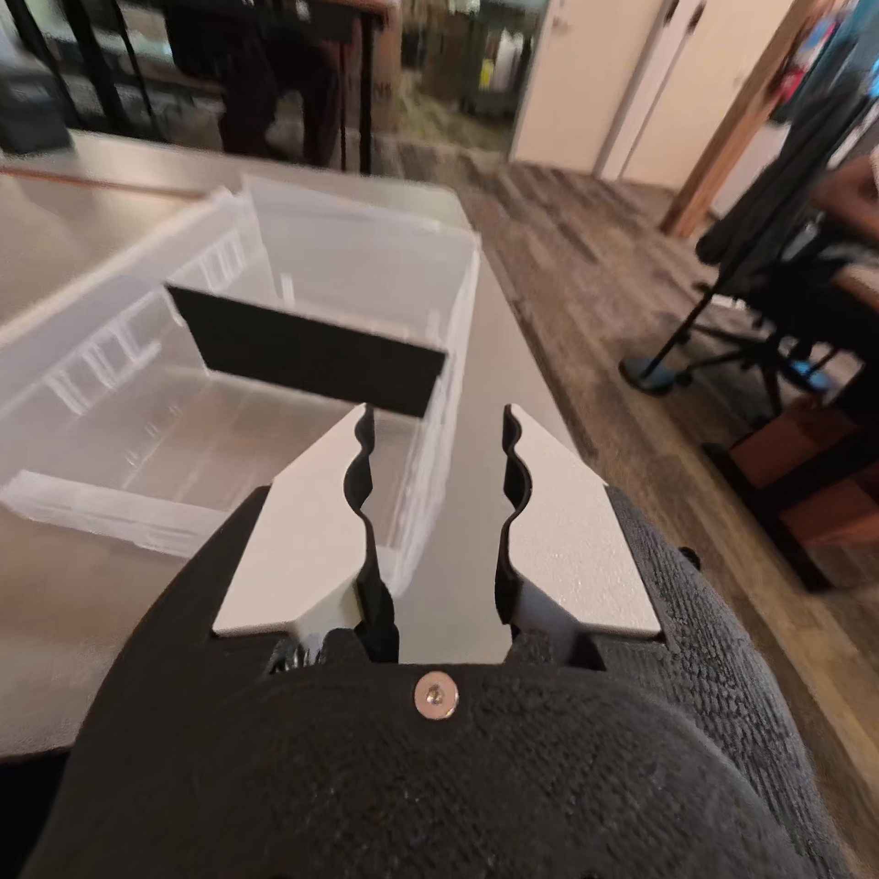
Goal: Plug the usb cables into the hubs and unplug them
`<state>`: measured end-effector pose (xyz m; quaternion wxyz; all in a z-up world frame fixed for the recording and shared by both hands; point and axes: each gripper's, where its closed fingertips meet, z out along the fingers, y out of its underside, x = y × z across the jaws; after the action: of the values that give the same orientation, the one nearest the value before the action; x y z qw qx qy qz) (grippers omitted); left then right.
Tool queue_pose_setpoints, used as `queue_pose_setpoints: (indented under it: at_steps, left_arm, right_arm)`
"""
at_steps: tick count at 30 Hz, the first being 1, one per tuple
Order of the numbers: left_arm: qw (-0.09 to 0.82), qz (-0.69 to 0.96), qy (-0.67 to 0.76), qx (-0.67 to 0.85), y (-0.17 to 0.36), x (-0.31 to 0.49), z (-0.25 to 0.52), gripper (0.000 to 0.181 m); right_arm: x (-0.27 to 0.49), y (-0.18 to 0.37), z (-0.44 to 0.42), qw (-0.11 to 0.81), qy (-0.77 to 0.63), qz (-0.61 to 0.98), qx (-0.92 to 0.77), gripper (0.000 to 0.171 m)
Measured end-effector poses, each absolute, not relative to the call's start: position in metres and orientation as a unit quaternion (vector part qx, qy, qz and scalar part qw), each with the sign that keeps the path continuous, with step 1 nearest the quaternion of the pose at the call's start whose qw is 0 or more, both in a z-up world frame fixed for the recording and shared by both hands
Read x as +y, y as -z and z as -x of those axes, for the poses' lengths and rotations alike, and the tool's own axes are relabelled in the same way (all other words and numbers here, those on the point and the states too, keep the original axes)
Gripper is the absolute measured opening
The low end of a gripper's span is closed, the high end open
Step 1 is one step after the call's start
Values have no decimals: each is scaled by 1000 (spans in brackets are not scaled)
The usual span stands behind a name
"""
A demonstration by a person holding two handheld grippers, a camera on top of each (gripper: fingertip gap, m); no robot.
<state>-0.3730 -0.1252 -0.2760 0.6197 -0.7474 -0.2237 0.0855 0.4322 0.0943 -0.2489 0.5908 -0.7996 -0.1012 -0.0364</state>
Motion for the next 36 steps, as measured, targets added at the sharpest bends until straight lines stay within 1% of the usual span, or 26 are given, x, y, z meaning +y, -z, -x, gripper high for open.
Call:
queue_pose_setpoints:
  at_steps: [1,2,5,7,10,12,15,17,18,19,20,22,24,25,27,29,32,34,36]
  left_arm:
    - [641,725,-96,-233,262,-131,375,67]
    - [663,703,-106,-236,245,-137,375,70]
    - [715,646,-144,-225,198,-144,360,70]
    - [737,629,-159,-189,175,-134,335,70]
    - [743,640,-152,-120,161,-100,282,70]
    - [726,669,-140,-71,165,-71,245,75]
    - [696,703,-143,25,174,-31,188,76]
    - [654,733,-154,106,190,-4,152,76]
    - [615,755,-168,149,203,8,138,78]
    - [561,782,-179,205,222,18,124,78]
    - [501,803,-201,253,241,24,117,82]
    - [396,802,-298,332,267,35,124,85]
    - [309,750,-424,403,274,50,136,87]
    - [273,714,-473,438,275,59,138,85]
    - [223,649,-526,503,281,80,136,78]
    - [169,616,-558,530,291,100,146,74]
    - [106,597,-603,519,289,124,174,74]
    - [83,601,-607,514,290,135,188,75]
    - [57,603,-607,514,293,141,199,68]
  right_arm:
    - [93,231,-421,614,34,780,-111,53]
    - [91,213,-407,639,28,759,-125,53]
    - [86,172,-346,694,-3,694,-192,52]
    - [85,159,-295,711,-29,658,-248,52]
    - [82,157,-213,726,-75,596,-335,52]
    - [76,167,-156,724,-118,555,-392,52]
    - [73,189,-89,732,-135,487,-457,53]
    - [68,203,-50,742,-152,429,-493,53]
    - [69,212,-35,745,-149,403,-510,52]
    - [73,221,-21,746,-142,383,-526,52]
    - [79,230,-8,745,-136,370,-537,52]
    - [98,242,13,740,-143,376,-538,50]
    - [124,247,29,739,-164,407,-511,50]
    - [134,249,34,737,-178,421,-498,48]
    - [151,255,41,729,-195,440,-486,48]
    - [161,267,40,715,-183,456,-497,47]
    - [161,266,29,718,-186,453,-495,44]
    - [162,263,24,717,-202,458,-485,42]
    - [166,264,23,712,-216,470,-476,41]
